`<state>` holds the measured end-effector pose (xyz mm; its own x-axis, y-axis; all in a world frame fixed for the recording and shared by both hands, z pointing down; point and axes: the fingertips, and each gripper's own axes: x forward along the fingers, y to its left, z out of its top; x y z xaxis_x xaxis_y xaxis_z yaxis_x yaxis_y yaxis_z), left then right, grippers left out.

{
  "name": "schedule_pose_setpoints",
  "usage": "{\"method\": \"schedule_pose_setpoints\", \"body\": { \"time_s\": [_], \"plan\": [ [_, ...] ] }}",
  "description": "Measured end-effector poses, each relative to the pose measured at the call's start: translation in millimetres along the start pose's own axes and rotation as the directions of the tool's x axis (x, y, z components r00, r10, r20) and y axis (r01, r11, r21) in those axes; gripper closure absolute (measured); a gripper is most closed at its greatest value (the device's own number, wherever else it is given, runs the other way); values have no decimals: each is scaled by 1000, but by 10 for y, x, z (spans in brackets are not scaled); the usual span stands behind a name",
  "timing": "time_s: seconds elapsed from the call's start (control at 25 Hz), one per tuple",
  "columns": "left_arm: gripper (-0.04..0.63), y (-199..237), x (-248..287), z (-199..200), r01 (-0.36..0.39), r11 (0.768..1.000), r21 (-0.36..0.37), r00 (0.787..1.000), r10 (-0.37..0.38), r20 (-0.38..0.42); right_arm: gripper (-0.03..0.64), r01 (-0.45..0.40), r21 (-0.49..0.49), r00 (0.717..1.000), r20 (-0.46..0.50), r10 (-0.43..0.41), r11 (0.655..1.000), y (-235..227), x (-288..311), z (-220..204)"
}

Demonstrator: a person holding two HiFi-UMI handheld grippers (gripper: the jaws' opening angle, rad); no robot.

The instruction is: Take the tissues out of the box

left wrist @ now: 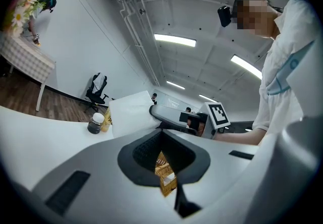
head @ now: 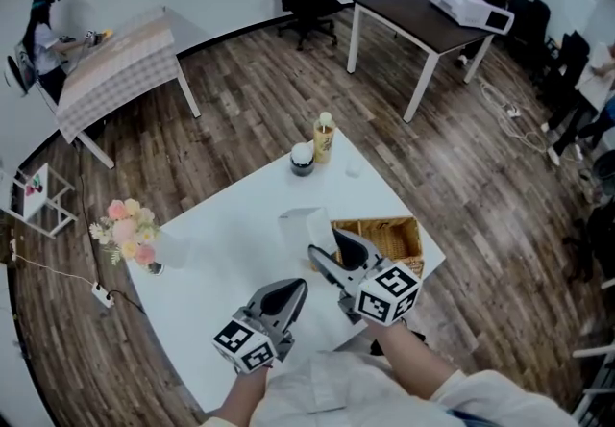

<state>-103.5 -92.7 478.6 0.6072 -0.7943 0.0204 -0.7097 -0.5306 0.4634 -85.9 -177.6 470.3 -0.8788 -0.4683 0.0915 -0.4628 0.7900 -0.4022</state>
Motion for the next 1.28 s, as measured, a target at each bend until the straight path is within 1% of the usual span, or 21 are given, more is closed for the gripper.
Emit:
{"method": "schedule_pose_setpoints", "body": {
  "time_s": [0.12,0.28,0.44,0.56,0.64,0.88,1.28],
  "plan": [
    [594,-6,8,-4,0,1000,1,1000,0,0,376,-98,12,995,34,98,995,191,16,76],
    [594,12,-3,5,-3,1000,0,1000,3,3,376,-210,12,976,65,209,978,432,39,154],
    [594,30,-18,13,-8,1000,1,1000,8,5,376,-296,23,951,98,293,955,599,38,226],
    [594,36,-19,25,-11,1000,3,1000,11,5,376,-340,25,936,110,335,940,668,34,268],
    [594,38,-15,26,-11,1000,5,1000,11,5,376,-352,27,931,111,347,936,682,36,272],
    [594,44,-5,23,-13,1000,7,1000,13,5,376,-355,33,931,103,350,934,658,55,244],
    [594,39,-18,14,-12,1000,6,1000,12,-6,376,-339,44,937,100,333,940,626,59,218]
  ]
}}
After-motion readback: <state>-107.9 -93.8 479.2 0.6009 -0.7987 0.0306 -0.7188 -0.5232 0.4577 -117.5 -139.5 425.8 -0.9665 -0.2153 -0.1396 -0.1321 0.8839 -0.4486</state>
